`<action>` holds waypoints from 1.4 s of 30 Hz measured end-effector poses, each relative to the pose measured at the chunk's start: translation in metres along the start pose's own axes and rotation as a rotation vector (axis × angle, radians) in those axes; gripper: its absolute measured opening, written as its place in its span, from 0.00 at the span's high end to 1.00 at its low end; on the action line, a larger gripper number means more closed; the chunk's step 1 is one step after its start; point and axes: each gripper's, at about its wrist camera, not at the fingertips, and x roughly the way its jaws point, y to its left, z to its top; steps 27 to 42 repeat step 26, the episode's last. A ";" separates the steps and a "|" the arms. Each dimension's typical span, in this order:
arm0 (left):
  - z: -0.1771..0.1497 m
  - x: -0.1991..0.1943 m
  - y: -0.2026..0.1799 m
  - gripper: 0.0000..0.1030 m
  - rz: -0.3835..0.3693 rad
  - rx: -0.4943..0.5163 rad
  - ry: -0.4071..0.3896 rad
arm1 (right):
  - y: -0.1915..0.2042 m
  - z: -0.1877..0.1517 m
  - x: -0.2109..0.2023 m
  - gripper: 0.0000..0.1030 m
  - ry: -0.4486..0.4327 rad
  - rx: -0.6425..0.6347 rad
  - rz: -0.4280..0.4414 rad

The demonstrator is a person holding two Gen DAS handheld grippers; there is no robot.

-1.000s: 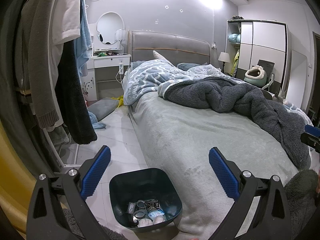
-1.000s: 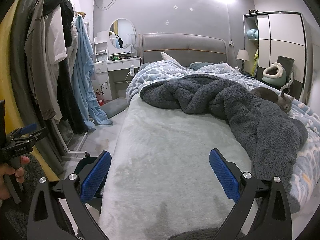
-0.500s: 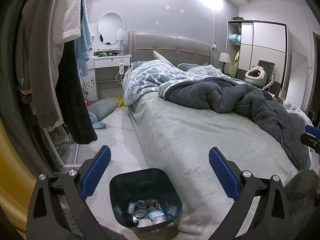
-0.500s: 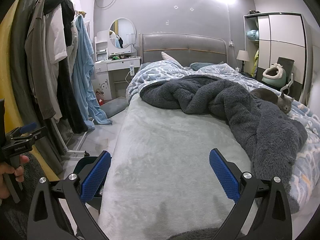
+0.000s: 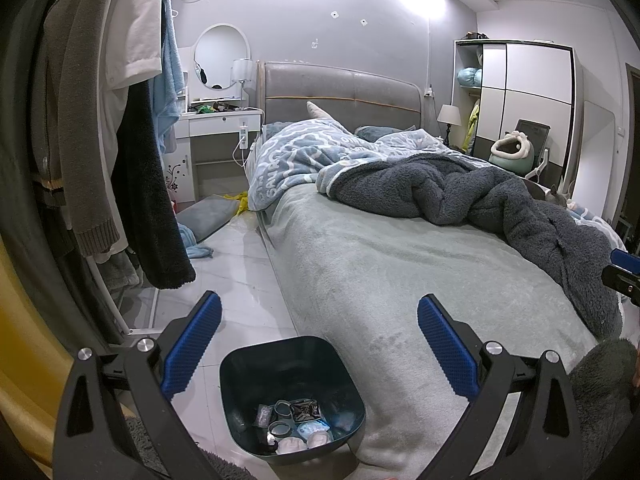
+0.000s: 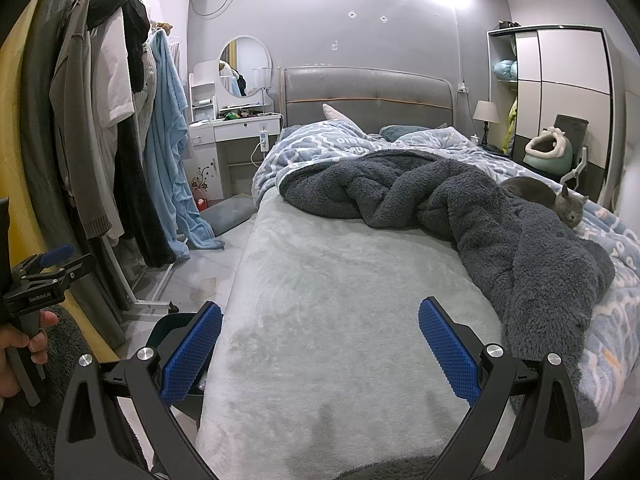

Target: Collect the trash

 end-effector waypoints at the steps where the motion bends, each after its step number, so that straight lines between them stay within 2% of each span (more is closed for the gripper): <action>1: 0.000 0.000 0.000 0.03 0.000 0.000 0.000 | 0.000 0.000 0.000 0.03 0.000 0.000 0.000; 42: -0.003 0.002 0.010 0.03 0.014 -0.004 0.004 | -0.002 0.001 0.001 0.03 0.003 -0.012 0.001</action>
